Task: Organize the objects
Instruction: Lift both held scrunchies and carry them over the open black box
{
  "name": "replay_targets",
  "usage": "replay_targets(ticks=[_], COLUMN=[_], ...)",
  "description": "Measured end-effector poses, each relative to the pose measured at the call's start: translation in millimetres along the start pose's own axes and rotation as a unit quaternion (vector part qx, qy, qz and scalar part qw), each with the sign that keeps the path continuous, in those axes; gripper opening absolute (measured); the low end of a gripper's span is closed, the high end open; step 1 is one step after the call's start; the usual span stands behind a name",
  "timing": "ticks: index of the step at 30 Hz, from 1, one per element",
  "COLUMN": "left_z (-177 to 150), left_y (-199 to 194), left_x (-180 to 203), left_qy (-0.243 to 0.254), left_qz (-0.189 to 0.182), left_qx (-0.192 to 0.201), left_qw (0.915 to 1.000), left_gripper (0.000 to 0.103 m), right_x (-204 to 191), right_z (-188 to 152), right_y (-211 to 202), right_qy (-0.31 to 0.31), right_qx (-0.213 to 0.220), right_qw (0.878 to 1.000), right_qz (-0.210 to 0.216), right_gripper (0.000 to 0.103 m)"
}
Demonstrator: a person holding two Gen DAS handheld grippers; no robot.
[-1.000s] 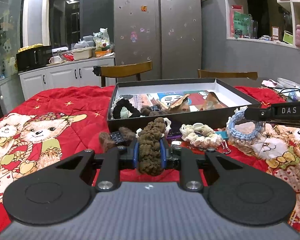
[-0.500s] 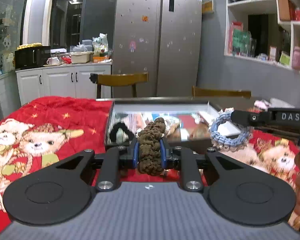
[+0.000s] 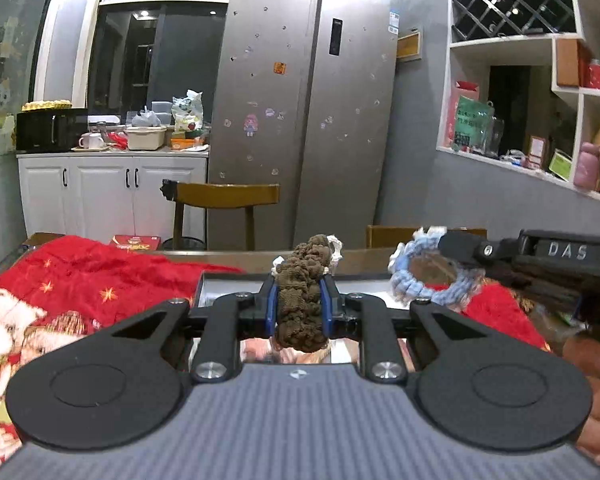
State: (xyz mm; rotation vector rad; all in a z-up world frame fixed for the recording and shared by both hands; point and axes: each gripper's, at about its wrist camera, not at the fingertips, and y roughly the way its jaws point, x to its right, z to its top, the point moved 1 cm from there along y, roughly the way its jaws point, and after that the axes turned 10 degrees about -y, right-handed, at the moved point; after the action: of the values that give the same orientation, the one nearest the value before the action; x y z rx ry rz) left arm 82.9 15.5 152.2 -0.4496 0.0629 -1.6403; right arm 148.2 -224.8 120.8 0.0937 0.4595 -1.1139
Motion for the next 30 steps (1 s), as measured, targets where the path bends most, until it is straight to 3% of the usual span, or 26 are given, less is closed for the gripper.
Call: replay_targets(ticks=[6,9,11,18,24,30], left_z=[36,45,46,34,4,-24], left_y=[27,41,52,111,149,183], left_x=[-12,-21,-30,-63,-96,-98], left_qy=[-0.024,-0.032,-0.050,-0.065,-0.095,-0.057], left_qz=[-0.005,0.018,0.014,0.011,-0.002,0.044], left_qx=[-0.001,0.007,0.001,-0.046,-0.082,-0.110], left_qw=[0.9997,0.9993,0.9987,0.9967,0.9921,0.9914], left_gripper=[0.025,0.025,0.025,0.025,0.025,0.025], right_x=[5,7,10,17,19,23], right_z=[4,1,-2,-24,-49,-66], right_y=[40,65,85,144,163,165], right_qy=[0.024,0.043,0.058,0.101,0.072,0.043], right_qx=[-0.013,-0.025,-0.034,-0.075,-0.122,-0.152], right_qw=[1.000,0.999,0.998,0.992,0.989,0.986], right_qz=[-0.003,-0.003,-0.012,-0.014,-0.039,-0.053], right_gripper=[0.012,0.012,0.012,0.012,0.012,0.012])
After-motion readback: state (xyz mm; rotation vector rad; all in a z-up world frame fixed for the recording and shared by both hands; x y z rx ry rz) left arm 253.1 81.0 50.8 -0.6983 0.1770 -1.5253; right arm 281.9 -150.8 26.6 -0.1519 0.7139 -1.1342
